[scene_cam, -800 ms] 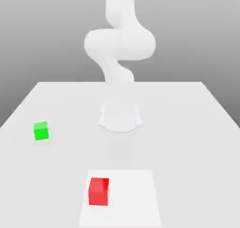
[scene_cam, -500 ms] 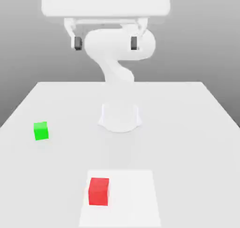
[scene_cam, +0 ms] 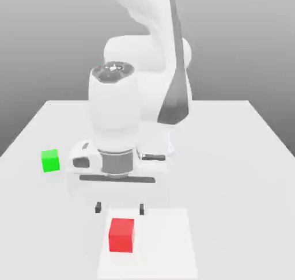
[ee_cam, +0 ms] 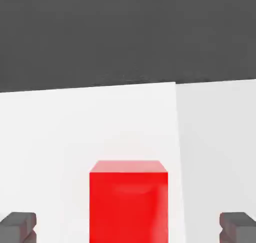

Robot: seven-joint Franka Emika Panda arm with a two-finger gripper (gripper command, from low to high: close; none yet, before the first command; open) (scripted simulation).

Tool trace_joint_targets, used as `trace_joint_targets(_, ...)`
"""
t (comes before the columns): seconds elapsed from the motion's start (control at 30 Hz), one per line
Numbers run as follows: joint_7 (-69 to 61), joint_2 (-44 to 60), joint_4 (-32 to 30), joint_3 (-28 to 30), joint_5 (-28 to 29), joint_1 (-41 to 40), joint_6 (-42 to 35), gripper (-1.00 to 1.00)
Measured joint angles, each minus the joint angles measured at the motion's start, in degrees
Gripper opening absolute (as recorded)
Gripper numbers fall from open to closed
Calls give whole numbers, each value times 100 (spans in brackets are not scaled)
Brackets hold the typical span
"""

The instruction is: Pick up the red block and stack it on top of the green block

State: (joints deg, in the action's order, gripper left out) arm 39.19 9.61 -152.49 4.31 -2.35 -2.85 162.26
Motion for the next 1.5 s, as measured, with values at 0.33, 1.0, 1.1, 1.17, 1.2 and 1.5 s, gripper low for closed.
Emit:
trace_joint_targets(0.33,-92,664,89,-152,-124,-123,557,-100)
trace_joint_targets(1.0,-2859,-2314,-1235,2119,1990,-3178,-986,-100)
trace_joint_targets(1.1,-3548,-2677,-1498,2666,2343,-3773,-1076,-100)
trace_joint_targets(1.17,-3939,-2850,-1642,2971,2516,-4088,-1096,-100)
trace_joint_targets(1.2,-4032,-2851,-1669,3047,2527,-4131,-1060,-100)
trace_joint_targets(1.5,-4356,-2348,-1682,3351,2173,-3853,-482,-100)
